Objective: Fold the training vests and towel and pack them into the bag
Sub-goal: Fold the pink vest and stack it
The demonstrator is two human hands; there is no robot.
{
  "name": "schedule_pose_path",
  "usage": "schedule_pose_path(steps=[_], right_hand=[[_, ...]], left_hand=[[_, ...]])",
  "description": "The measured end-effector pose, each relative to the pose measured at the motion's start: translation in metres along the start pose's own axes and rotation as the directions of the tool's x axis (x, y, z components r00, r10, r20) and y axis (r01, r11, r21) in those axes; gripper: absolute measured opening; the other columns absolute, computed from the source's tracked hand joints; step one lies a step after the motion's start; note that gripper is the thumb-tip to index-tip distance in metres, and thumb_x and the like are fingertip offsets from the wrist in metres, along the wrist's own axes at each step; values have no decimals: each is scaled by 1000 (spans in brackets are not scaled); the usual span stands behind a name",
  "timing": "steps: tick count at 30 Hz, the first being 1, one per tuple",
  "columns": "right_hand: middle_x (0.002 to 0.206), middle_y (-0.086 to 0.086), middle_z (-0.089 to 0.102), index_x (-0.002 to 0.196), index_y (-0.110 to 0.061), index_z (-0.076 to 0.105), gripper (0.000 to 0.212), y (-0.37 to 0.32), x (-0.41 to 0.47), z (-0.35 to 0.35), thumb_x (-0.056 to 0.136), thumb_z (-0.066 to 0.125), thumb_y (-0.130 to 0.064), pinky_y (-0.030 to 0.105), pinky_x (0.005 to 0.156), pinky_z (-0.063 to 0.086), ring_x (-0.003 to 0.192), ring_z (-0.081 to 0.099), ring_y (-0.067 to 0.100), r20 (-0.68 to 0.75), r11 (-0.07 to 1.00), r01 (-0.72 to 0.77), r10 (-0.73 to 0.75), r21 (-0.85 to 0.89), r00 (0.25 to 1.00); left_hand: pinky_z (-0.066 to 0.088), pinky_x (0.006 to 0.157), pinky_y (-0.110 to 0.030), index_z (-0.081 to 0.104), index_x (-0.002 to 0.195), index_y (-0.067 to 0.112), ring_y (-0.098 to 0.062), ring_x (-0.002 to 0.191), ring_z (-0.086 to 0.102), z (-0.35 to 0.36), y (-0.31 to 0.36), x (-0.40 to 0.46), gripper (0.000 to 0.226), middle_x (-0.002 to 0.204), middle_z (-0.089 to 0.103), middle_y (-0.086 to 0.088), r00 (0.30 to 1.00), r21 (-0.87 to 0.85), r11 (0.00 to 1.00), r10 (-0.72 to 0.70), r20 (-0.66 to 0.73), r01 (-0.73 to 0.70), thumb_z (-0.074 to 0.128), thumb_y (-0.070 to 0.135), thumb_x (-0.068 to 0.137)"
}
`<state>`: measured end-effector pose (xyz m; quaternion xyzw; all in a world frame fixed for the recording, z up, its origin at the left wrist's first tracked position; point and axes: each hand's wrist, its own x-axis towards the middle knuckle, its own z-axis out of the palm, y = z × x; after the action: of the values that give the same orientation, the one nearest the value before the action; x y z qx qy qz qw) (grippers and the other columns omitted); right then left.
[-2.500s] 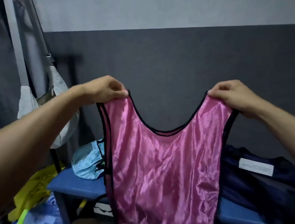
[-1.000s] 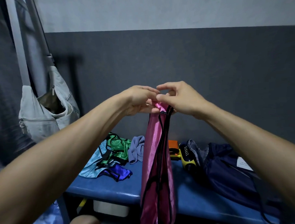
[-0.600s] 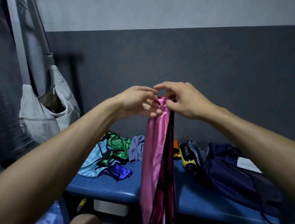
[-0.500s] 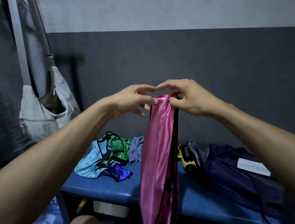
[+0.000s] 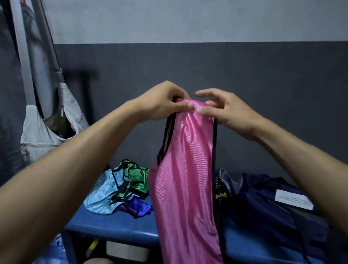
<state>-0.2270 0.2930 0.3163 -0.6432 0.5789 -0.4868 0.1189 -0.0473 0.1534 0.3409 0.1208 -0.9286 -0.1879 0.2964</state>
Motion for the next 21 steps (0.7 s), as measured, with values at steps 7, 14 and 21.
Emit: schedule_pose_path(steps=[7, 14, 21], right_hand=[[111, 12, 75, 111, -4, 71, 22, 39, -18, 43, 90, 74, -9, 41, 93, 56, 95, 70, 24, -7, 887, -209, 232, 411, 973], [113, 9, 72, 134, -1, 61, 51, 38, -8, 52, 92, 65, -30, 35, 93, 54, 98, 67, 20, 61, 733, -148, 144, 664, 988], [127, 16, 68, 136, -4, 58, 36, 36, 17, 63, 102, 59, -16, 38, 97, 55, 106, 66, 22, -42, 752, -41, 91, 658, 995]], left_hand=[[48, 73, -32, 74, 91, 17, -13, 73, 61, -5, 7, -4, 24, 82, 71, 1, 997, 259, 965, 57, -43, -44, 66, 38, 99], [53, 80, -38, 73, 96, 16, -4, 77, 59, -17, -12, -15, 19, 89, 73, 3, 999, 162, 986, 30, -30, -24, 64, 32, 101], [53, 80, -25, 65, 115, 4, -9, 89, 64, -18, -16, -24, 26, 101, 70, -2, 999, -270, 962, -40, -2, 38, 68, 24, 98]])
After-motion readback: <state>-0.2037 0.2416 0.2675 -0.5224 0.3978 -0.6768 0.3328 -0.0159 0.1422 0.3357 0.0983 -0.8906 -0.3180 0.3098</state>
